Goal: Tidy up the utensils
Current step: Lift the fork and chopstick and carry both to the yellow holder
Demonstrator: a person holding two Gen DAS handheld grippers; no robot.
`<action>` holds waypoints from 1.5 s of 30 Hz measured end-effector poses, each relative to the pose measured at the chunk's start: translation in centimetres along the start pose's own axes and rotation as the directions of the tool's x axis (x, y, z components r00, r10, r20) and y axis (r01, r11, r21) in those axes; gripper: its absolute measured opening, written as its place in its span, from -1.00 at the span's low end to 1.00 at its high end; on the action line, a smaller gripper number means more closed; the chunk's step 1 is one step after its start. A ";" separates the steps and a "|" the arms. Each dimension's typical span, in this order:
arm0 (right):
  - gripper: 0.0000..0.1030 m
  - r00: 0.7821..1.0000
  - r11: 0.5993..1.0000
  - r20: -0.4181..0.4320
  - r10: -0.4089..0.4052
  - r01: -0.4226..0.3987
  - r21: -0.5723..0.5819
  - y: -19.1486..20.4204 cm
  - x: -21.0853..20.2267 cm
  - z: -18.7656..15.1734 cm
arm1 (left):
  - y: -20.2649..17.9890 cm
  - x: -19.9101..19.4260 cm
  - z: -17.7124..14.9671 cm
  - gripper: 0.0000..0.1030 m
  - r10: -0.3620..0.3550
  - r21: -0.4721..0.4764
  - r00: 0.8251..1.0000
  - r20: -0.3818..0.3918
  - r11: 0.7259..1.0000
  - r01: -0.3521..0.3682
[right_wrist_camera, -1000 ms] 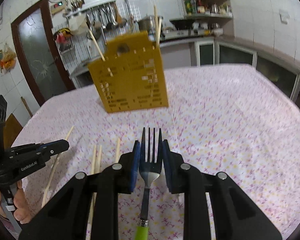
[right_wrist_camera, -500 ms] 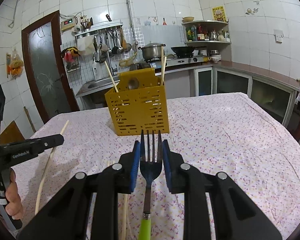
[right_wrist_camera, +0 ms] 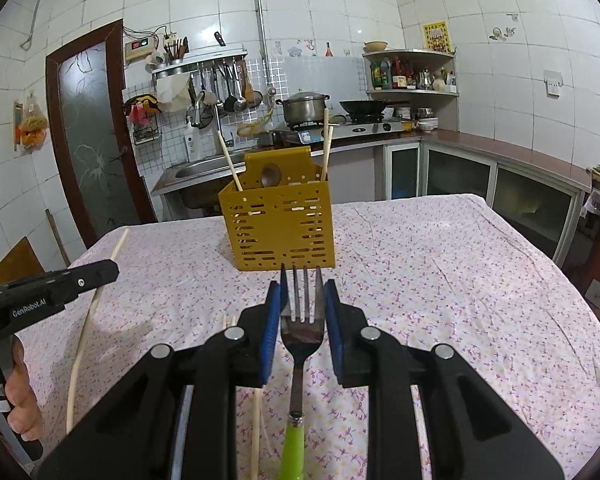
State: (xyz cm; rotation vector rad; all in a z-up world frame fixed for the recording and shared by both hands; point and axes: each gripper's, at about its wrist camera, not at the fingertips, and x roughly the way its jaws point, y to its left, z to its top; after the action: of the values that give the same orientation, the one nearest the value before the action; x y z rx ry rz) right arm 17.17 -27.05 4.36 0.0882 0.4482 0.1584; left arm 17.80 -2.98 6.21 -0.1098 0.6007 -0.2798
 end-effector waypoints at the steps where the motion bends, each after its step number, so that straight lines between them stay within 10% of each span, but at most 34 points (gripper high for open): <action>1: -0.56 1.000 1.000 0.001 -0.001 0.001 -0.002 0.0 -0.2 0.0 | 0.0 -0.2 0.0 -0.92 0.001 0.002 1.000 0.005 1.000 -0.001; 45: -0.57 0.999 0.999 0.007 -0.039 0.039 -0.031 -0.7 1.9 5.6 | -0.6 1.7 6.5 -0.92 -0.027 0.009 0.993 0.114 1.000 0.026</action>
State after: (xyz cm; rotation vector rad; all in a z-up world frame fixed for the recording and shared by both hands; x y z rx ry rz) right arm 21.37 -27.74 8.48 0.0492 0.4410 0.1264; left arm 22.71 -3.86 10.77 -0.1262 0.4848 -0.2997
